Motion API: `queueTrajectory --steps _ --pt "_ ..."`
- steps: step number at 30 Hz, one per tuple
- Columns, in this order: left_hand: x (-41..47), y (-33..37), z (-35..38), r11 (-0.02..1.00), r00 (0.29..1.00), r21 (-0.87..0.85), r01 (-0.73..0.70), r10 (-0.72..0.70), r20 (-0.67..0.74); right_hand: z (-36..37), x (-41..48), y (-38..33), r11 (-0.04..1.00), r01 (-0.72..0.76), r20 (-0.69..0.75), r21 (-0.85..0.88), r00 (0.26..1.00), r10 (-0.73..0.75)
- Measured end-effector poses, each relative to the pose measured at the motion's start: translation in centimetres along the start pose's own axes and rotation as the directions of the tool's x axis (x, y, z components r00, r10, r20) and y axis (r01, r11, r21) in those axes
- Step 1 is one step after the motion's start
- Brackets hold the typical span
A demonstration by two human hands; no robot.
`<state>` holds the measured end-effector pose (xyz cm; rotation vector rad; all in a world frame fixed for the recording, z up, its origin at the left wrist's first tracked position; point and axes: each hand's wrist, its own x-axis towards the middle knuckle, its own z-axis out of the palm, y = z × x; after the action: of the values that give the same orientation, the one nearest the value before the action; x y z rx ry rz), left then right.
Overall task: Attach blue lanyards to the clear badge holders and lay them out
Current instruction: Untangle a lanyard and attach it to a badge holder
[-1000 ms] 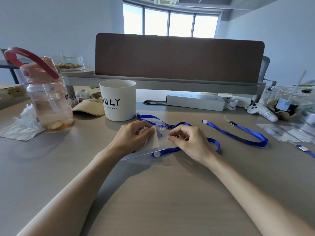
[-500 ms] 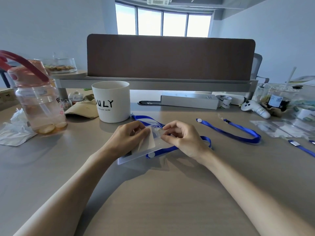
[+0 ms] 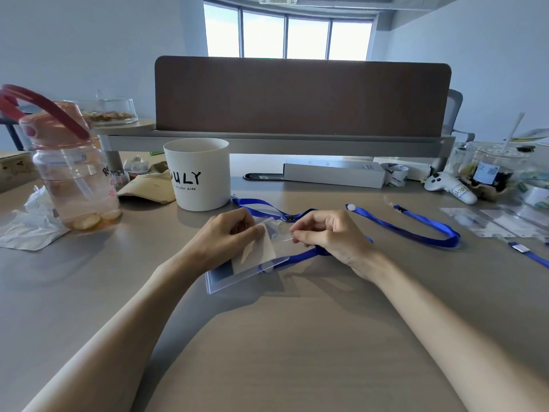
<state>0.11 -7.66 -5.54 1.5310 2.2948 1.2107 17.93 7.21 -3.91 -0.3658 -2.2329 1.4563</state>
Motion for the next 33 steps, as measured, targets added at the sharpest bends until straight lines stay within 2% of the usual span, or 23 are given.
queueTrajectory --steps 5,13,20,27,33 --pt "-0.1 0.3 -0.1 1.000 1.000 -0.010 -0.024 0.024 -0.008 -0.3 0.0 0.1 1.000 -0.019 -0.036 -0.006 0.999 0.018" --pt "-0.3 1.0 0.2 1.000 0.998 -0.005 0.003 -0.003 0.060 0.3 -0.2 -0.1 1.000 -0.002 0.039 -0.017 0.999 0.003" --pt "-0.3 2.1 -0.2 0.963 0.956 -0.216 0.160 -0.097 0.278 0.7 0.0 0.0 0.997 0.016 -0.062 0.071 0.998 -0.012" --pt "-0.4 2.7 -0.5 0.905 0.953 -0.377 0.197 -0.088 0.288 1.0 -0.1 -0.4 0.993 0.060 -0.089 0.104 0.995 -0.051" --pt "-0.7 3.0 -0.3 0.919 0.942 -0.342 0.197 -0.081 0.326 1.2 -0.2 -0.9 0.995 0.019 -0.142 0.099 0.990 -0.005"
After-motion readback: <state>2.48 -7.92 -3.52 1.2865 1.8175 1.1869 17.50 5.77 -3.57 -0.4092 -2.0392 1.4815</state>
